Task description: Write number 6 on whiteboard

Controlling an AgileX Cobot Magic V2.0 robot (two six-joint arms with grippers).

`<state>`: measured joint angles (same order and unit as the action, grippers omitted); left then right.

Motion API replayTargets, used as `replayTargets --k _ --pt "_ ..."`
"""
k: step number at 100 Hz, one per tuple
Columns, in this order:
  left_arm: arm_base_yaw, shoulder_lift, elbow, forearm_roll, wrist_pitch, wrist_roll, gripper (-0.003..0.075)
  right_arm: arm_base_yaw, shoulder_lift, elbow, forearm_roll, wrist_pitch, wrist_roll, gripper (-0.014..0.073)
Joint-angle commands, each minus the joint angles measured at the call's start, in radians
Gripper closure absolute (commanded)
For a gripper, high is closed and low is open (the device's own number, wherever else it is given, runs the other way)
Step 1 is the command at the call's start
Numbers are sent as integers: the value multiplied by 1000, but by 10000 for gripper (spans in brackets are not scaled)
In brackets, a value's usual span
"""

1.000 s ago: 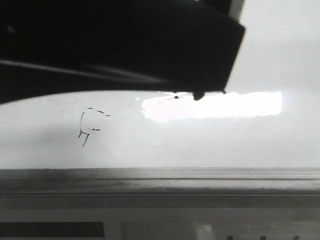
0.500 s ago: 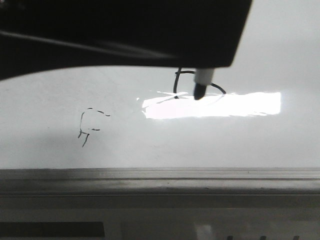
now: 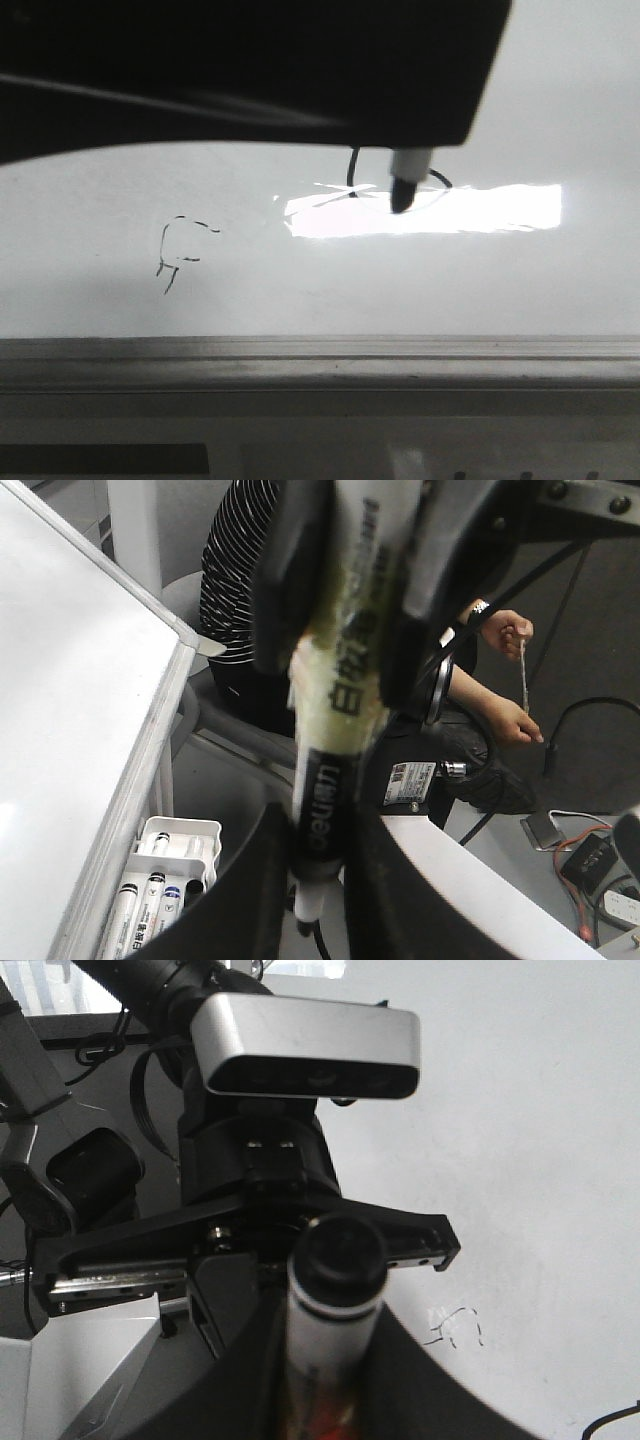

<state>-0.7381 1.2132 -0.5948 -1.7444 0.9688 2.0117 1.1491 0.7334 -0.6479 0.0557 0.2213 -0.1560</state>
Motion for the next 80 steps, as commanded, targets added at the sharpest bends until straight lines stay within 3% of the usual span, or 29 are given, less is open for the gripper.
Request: replayTargets --k 1,12,19,50,80 --pt "-2 -16 -32 -126 62 2 741 4 8 -38 17 -80 -1 384" --pt "-2 -16 -32 -126 69 2 741 4 6 -38 17 -84 -1 179" --pt "-2 -16 -32 -126 69 2 741 4 6 -38 17 -84 -1 117" --pt "-2 -16 -32 -126 69 -6 741 -10 -4 -38 -67 -90 -1 113" --pt "23 -16 -32 -126 78 -66 741 -144 -115 -38 -84 -77 -1 127"
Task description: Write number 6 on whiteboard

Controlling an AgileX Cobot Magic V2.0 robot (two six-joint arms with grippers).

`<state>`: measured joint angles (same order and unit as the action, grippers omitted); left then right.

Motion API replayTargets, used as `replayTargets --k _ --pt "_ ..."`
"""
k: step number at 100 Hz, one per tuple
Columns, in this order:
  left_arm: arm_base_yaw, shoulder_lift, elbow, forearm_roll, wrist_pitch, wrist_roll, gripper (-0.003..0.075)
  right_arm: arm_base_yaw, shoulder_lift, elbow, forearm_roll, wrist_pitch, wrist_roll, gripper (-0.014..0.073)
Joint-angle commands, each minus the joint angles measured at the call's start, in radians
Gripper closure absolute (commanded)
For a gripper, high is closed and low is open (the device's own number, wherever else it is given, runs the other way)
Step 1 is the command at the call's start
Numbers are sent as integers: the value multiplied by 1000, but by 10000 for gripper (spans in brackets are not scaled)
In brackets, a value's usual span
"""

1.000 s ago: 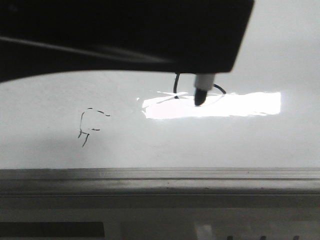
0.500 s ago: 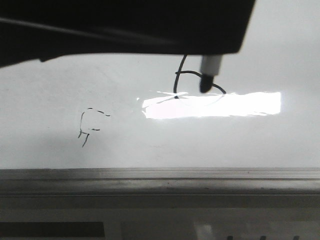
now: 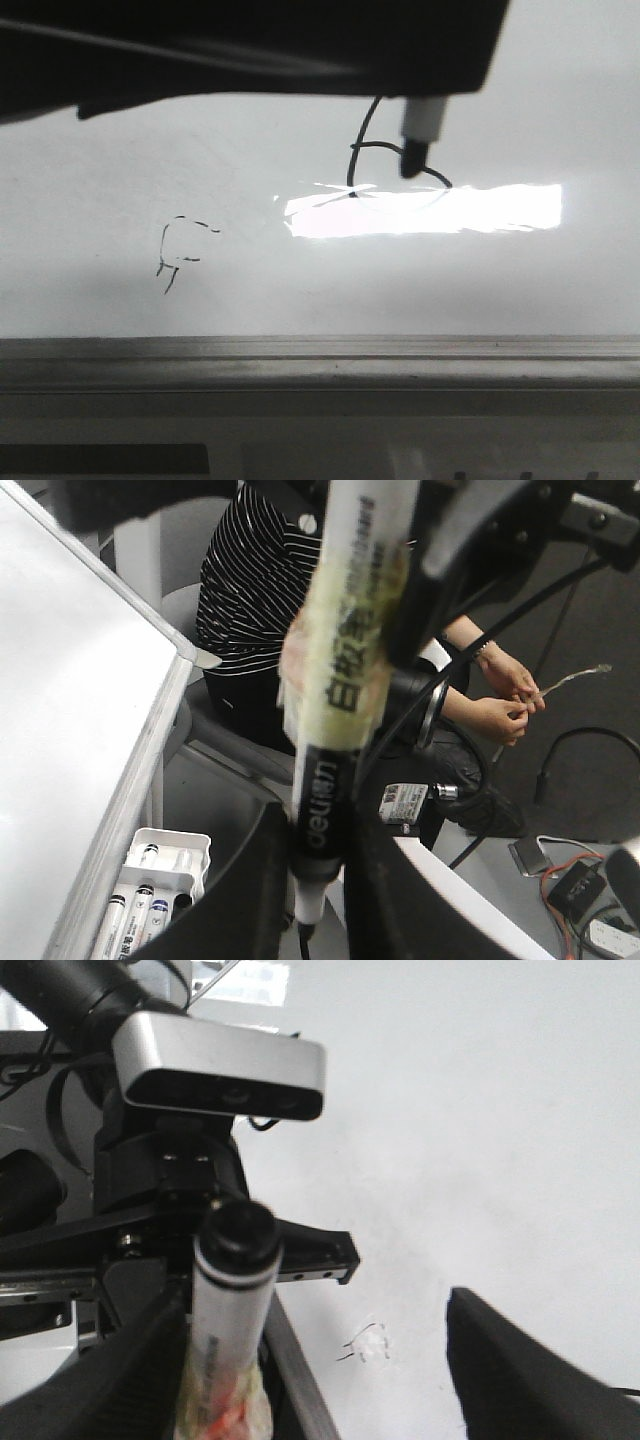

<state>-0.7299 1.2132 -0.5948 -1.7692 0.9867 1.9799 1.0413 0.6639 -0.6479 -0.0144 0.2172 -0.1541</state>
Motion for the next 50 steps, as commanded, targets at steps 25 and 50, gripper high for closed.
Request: replayTargets --k 25,50 --pt "61 -16 -32 -102 -191 -184 741 -101 -176 -38 -14 -28 -3 565" --pt "1 -16 -40 -102 -597 -329 741 -104 -204 -38 -26 56 -3 656"
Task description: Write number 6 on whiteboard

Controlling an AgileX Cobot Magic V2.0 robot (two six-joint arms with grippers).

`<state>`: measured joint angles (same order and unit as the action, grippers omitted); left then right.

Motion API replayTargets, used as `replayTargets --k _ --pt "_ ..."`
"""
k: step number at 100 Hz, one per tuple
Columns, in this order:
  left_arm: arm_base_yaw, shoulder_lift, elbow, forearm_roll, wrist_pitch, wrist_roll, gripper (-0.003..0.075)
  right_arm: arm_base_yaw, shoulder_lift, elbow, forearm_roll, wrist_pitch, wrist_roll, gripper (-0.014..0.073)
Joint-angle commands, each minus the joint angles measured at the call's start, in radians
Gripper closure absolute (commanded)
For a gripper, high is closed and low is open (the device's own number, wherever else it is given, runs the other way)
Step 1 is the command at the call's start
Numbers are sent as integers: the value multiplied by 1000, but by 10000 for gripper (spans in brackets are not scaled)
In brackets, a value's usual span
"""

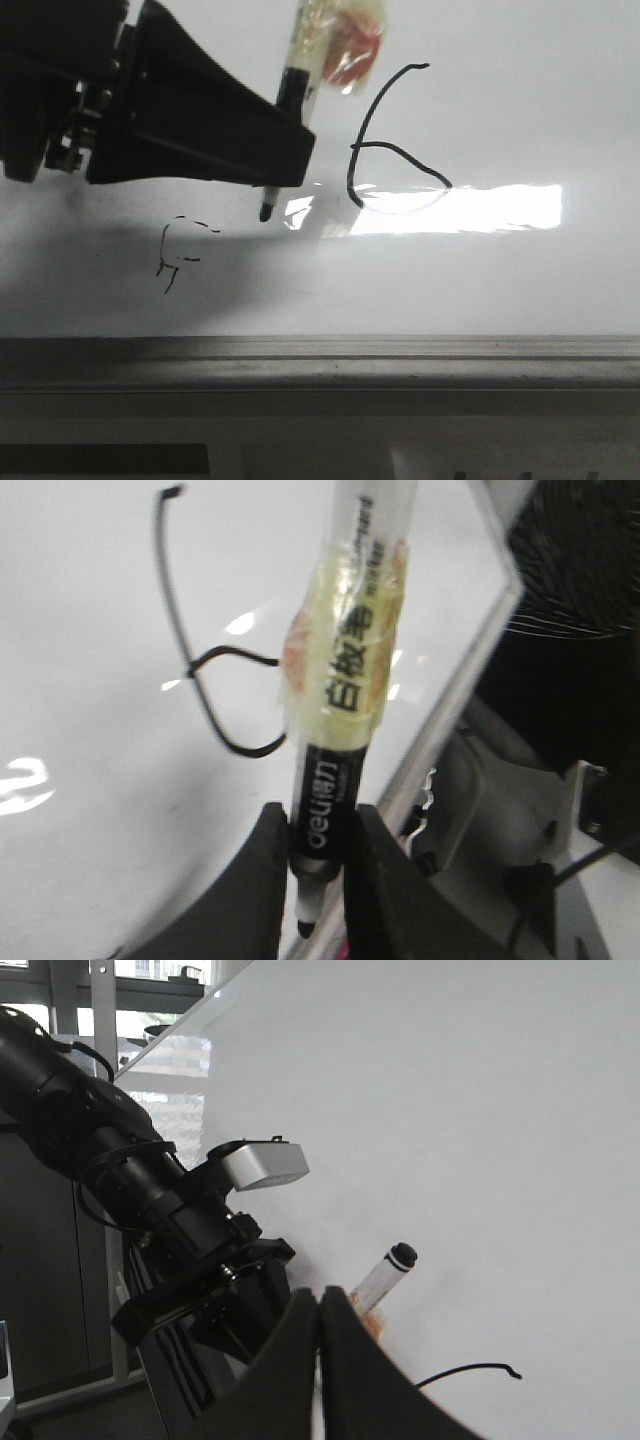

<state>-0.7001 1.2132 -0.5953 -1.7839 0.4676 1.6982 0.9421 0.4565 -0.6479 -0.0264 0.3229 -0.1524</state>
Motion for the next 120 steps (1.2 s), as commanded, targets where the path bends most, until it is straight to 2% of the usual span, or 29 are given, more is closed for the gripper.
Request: replayTargets --k 1,11,17,28,35,57,75,120 --pt "-35 -16 -41 -87 -85 -52 741 -5 4 -38 -14 -49 -4 656" --pt "-93 -16 -73 -87 -208 -59 741 -5 4 -36 -14 -49 -4 656" --pt "-141 -16 -93 -87 -333 -82 741 -5 4 -36 -14 -49 -4 656" --pt "-214 -16 -123 -87 -594 -205 741 -5 4 -36 -14 -49 -4 656" --pt "-250 -16 -127 -85 -691 -273 741 -5 4 -36 -14 -49 -4 656" --pt "-279 -14 -127 -85 -757 -426 741 -5 4 -36 -14 -49 -4 656" --pt "-277 16 -127 -83 -848 -427 741 -5 4 -36 -9 -49 -4 656" --pt "-278 82 -127 -83 -821 -442 741 -5 4 -36 0 -49 -3 656"
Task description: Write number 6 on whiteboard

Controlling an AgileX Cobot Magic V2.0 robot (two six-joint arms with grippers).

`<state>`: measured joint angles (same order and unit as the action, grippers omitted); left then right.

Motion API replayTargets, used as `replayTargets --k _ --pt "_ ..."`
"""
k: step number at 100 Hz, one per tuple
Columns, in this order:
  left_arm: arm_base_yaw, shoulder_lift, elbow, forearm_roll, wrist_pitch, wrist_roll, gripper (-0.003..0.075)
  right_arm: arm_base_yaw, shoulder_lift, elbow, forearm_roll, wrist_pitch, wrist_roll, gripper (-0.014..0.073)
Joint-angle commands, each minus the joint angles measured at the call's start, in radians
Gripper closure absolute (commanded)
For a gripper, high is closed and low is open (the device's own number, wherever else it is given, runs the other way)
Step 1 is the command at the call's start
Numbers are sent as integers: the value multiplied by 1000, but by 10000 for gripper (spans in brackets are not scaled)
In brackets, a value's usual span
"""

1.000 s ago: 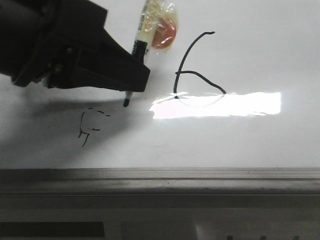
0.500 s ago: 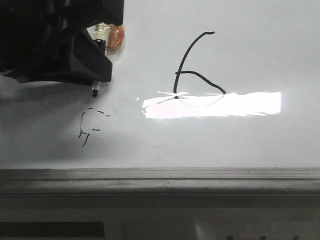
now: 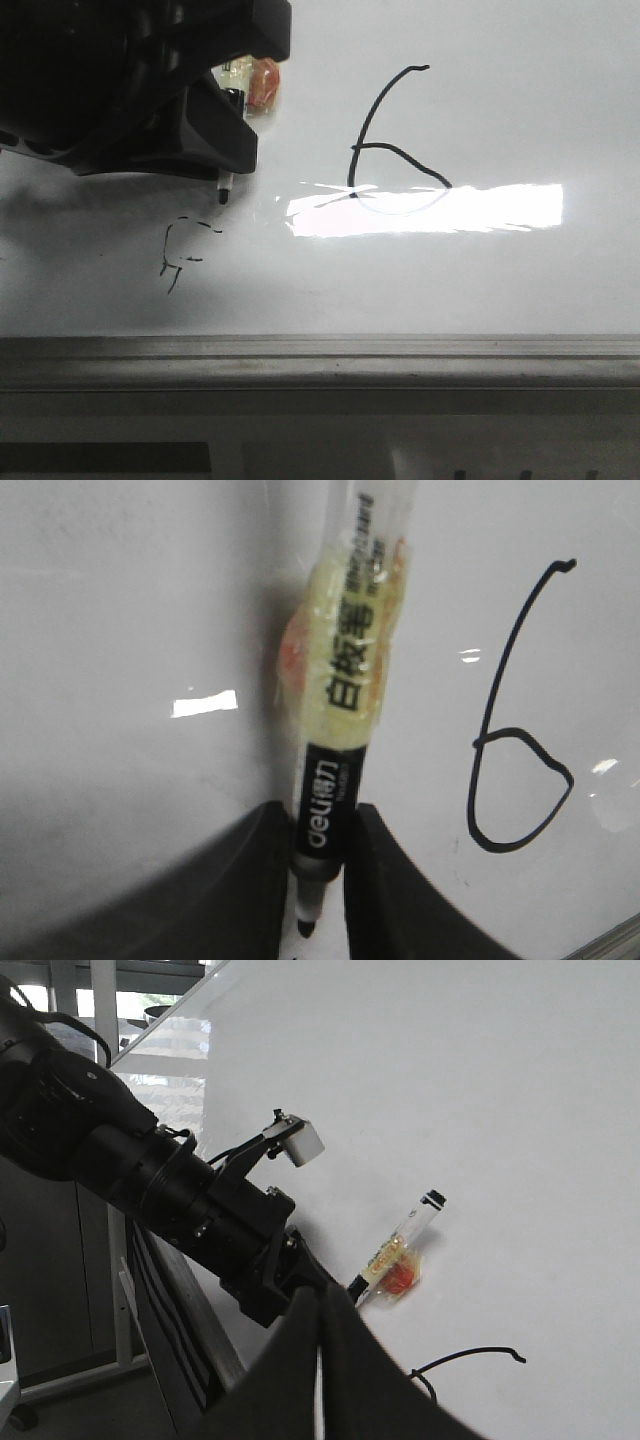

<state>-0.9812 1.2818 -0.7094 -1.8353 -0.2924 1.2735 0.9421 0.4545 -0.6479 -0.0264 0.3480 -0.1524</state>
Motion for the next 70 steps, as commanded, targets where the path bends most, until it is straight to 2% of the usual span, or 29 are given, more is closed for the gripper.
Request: replayTargets --k 1,70 --pt "3 13 -12 -32 -61 -17 741 -5 6 -36 0 -74 -3 656" --pt "5 13 -12 -32 -182 -19 741 -5 6 -36 9 -74 -3 656"
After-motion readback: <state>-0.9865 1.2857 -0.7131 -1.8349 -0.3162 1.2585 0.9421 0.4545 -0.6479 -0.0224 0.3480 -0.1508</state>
